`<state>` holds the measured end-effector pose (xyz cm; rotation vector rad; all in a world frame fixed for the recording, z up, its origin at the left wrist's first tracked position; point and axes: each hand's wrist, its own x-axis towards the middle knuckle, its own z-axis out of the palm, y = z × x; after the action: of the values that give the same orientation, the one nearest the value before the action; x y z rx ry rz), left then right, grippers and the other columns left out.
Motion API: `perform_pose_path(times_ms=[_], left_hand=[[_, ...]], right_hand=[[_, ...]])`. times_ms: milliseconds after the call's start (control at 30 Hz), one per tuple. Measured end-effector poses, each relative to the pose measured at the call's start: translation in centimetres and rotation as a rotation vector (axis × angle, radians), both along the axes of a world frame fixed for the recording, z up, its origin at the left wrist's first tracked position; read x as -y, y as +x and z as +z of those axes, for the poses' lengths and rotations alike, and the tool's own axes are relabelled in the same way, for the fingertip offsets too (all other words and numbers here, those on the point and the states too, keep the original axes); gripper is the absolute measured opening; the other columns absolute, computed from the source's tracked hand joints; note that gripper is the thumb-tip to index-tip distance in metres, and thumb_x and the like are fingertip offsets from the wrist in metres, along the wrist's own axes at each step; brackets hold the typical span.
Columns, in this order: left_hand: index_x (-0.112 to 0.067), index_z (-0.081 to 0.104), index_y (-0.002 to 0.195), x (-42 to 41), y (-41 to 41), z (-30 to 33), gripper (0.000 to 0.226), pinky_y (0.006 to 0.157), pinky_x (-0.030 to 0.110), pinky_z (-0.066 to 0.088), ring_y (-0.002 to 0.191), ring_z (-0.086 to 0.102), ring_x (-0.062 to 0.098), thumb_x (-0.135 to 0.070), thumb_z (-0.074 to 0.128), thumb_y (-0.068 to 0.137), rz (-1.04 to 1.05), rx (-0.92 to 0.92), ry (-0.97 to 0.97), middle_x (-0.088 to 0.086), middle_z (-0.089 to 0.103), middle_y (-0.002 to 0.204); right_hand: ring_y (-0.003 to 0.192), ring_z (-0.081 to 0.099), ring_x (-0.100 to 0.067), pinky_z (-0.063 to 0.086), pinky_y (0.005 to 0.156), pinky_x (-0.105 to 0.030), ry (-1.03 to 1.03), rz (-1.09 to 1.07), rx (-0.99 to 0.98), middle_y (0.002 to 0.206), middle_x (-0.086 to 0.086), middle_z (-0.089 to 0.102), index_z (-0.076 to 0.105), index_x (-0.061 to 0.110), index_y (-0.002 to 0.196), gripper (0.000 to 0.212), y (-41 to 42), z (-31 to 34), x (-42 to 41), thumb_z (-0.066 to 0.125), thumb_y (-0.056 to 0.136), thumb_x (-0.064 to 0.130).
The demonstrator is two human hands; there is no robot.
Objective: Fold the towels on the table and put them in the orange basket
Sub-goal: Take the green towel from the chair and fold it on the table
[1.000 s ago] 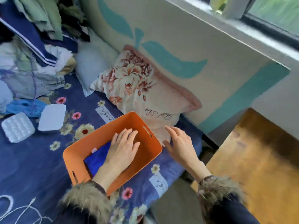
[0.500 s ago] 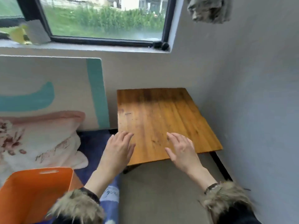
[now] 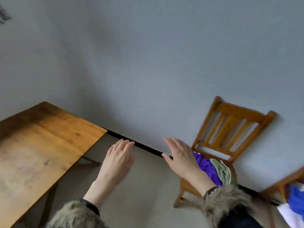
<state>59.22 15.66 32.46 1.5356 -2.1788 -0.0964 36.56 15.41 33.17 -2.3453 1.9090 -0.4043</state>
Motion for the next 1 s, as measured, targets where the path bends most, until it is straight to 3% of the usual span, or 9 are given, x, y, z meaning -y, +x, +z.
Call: perform_pose_path(times_ms=[167,400,700,1000], left_hand=[[-0.005,0.057,0.123,1.0,-13.2,-0.2,0.036,0.102,0.041,0.038,0.124,0.049,0.030,-0.019,0.060,0.090,-0.231,-0.041,0.016,0.011,0.058,0.124],[-0.017,0.046,0.134,3.2,-25.6,-3.3,0.042,0.105,0.031,0.033,0.130,0.042,0.019,-0.034,0.044,0.097,-0.422,0.033,0.142,0.001,0.047,0.138],[-0.022,0.042,0.135,11.2,-39.4,-9.5,0.040,0.101,0.028,0.038,0.124,0.045,0.016,-0.037,0.041,0.098,-0.518,0.016,0.453,-0.001,0.047,0.138],[-0.022,0.043,0.135,16.1,-49.0,-16.9,0.039,0.100,0.029,0.041,0.123,0.045,0.017,-0.032,0.042,0.098,-0.611,0.251,0.668,-0.001,0.046,0.136]], right_hand=[[0.136,0.030,-0.016,0.027,0.110,-0.037,-0.003,-0.263,0.003,0.147,0.003,0.035,0.029,0.023,0.144,0.054,-12.5,-0.2,-5.3,0.045,0.095,0.038],[0.134,0.032,-0.015,0.028,0.110,-0.035,0.060,-0.497,0.070,0.148,0.006,0.033,0.029,0.024,0.144,0.052,-23.7,-2.3,-7.8,0.042,0.096,0.040],[0.132,0.036,-0.019,0.031,0.107,-0.037,0.268,-0.643,0.120,0.144,0.001,0.037,0.031,0.021,0.143,0.051,-35.6,-8.4,-1.9,0.043,0.096,0.037],[0.132,0.039,-0.021,0.037,0.106,-0.041,0.513,-0.794,0.334,0.144,-0.001,0.040,0.031,0.022,0.142,0.052,-44.1,-16.1,2.6,0.045,0.095,0.039]])
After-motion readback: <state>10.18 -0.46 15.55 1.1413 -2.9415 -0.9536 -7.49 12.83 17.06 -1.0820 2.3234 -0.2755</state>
